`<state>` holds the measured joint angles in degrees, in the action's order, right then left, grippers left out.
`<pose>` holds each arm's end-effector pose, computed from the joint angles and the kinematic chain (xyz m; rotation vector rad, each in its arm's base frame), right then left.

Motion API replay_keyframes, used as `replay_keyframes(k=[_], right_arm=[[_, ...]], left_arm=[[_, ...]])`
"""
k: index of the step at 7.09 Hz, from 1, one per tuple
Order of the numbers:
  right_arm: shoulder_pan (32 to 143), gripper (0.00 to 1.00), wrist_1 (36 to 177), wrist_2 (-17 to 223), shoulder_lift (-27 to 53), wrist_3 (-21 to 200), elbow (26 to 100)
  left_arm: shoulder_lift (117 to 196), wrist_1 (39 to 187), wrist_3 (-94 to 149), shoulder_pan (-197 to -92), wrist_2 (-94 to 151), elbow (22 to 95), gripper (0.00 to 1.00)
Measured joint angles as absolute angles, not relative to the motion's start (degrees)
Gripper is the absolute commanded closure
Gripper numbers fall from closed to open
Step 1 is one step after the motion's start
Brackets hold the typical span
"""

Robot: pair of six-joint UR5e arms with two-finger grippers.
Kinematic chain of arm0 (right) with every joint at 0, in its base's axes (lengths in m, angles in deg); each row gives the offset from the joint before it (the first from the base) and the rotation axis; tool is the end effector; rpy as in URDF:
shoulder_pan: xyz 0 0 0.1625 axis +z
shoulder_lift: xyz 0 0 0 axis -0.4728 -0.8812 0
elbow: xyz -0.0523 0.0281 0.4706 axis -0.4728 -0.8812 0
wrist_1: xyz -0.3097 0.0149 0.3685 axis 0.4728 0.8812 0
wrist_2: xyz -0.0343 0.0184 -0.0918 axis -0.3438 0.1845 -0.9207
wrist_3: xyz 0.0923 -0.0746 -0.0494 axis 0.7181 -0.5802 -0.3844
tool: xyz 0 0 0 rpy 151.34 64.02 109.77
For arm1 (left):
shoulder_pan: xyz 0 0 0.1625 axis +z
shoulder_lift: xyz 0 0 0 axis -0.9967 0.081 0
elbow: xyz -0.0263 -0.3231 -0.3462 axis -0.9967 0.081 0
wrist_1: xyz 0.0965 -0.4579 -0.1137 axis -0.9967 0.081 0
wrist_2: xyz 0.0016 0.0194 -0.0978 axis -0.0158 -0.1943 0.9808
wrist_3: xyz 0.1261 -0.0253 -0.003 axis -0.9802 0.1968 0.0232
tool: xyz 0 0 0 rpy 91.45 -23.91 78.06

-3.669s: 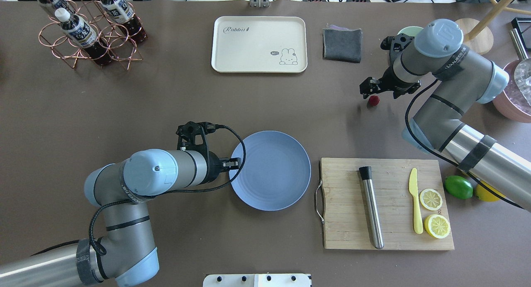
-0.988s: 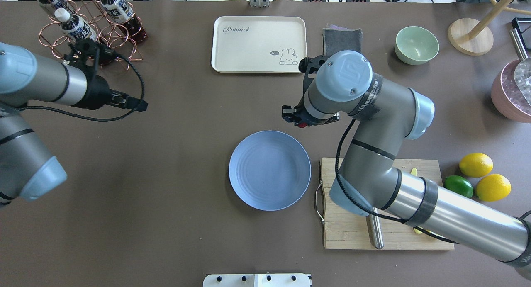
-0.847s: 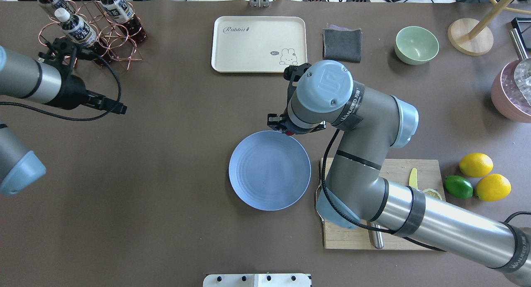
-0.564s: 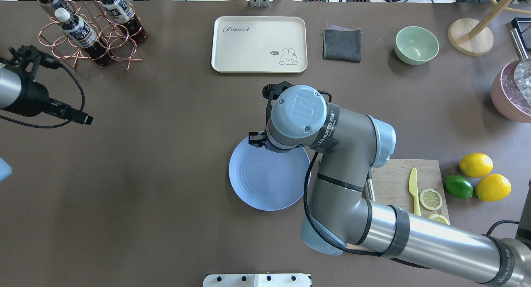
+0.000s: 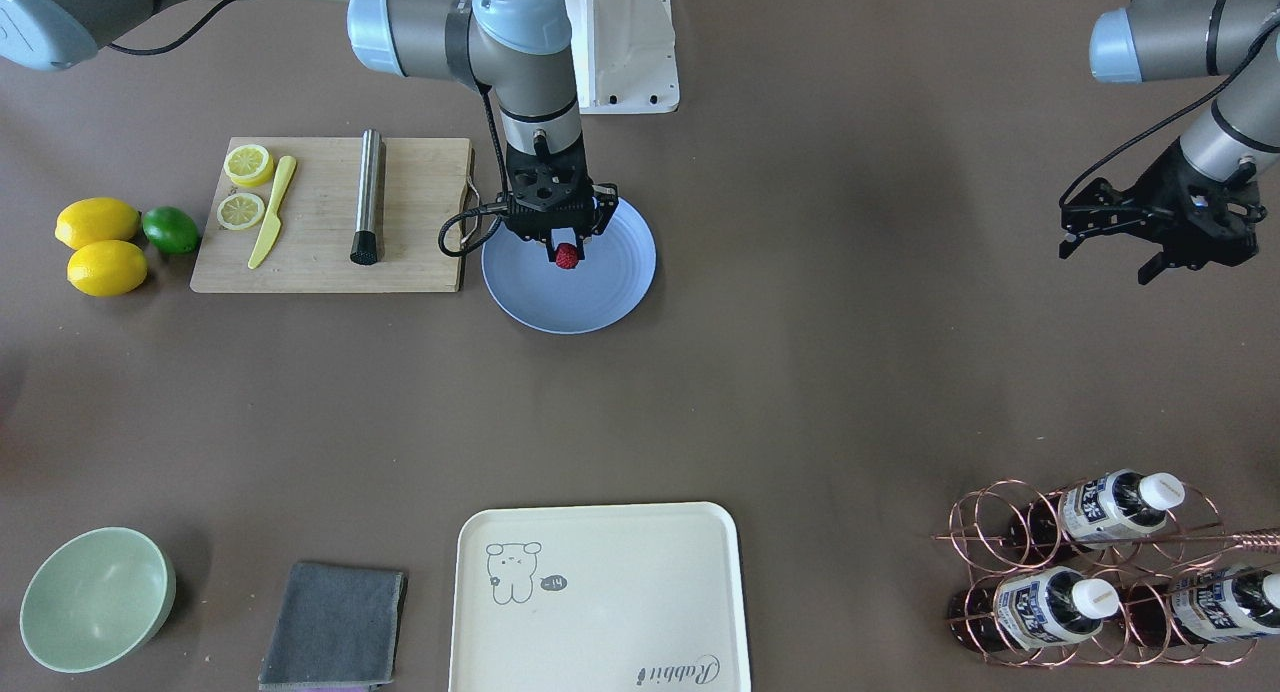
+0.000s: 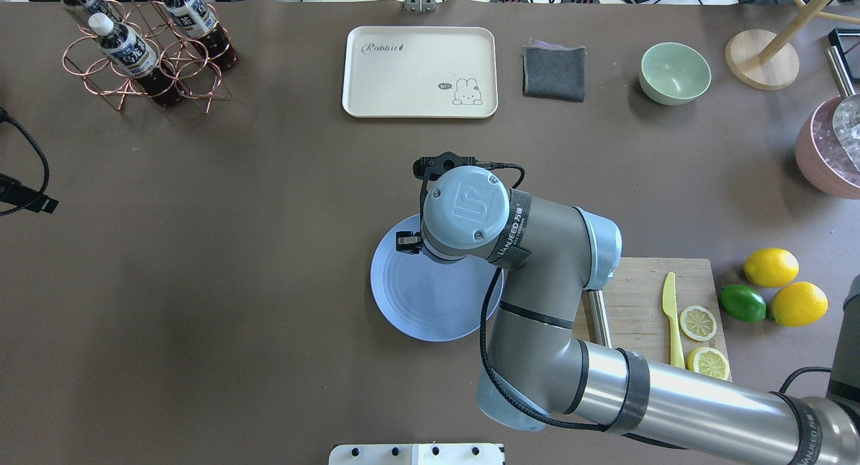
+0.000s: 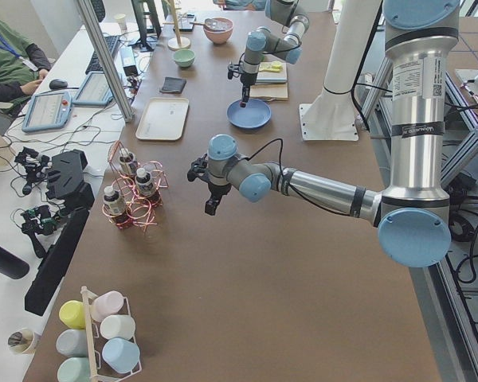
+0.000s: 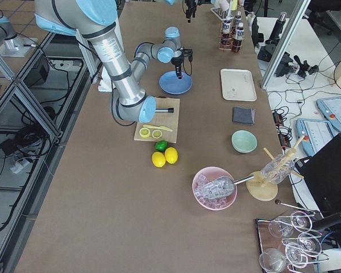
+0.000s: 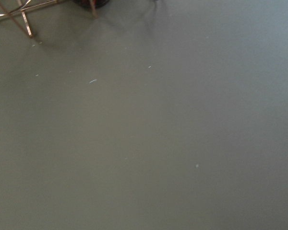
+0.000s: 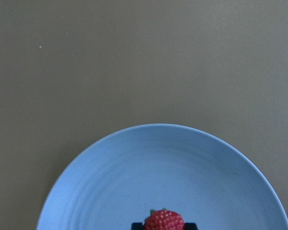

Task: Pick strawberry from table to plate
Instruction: 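Open the right gripper to drop the strawberry onto the plate and lift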

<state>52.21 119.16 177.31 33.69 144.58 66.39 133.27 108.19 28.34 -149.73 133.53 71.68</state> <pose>-0.6702 -0.4265 0.1924 0.1898 -0.8224 0.0439 0.1931 -0.5329 0.5846 0.2846 0.7758 0.3434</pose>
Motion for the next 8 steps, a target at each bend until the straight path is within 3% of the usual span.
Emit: replay_keyframes(k=[5,6,7,8], right_arm=[[50.1,1.0,119.0,175.4,33.7,143.9,62.5],[49.8,0.93,119.0,175.3,33.8,143.9,62.2],[49.5,0.01,119.0,175.2,33.9,144.1,62.0],[49.2,0.0,119.0,175.1,34.0,144.4,61.9]], left_arm=[[134.8,95.6,13.4,-158.8,133.3,71.4,0.02],[134.9,95.3,13.2,-159.1,133.2,71.4,0.02],[134.9,95.2,13.1,-159.5,133.2,71.5,0.02],[134.9,95.2,13.1,-159.8,133.2,71.5,0.02]])
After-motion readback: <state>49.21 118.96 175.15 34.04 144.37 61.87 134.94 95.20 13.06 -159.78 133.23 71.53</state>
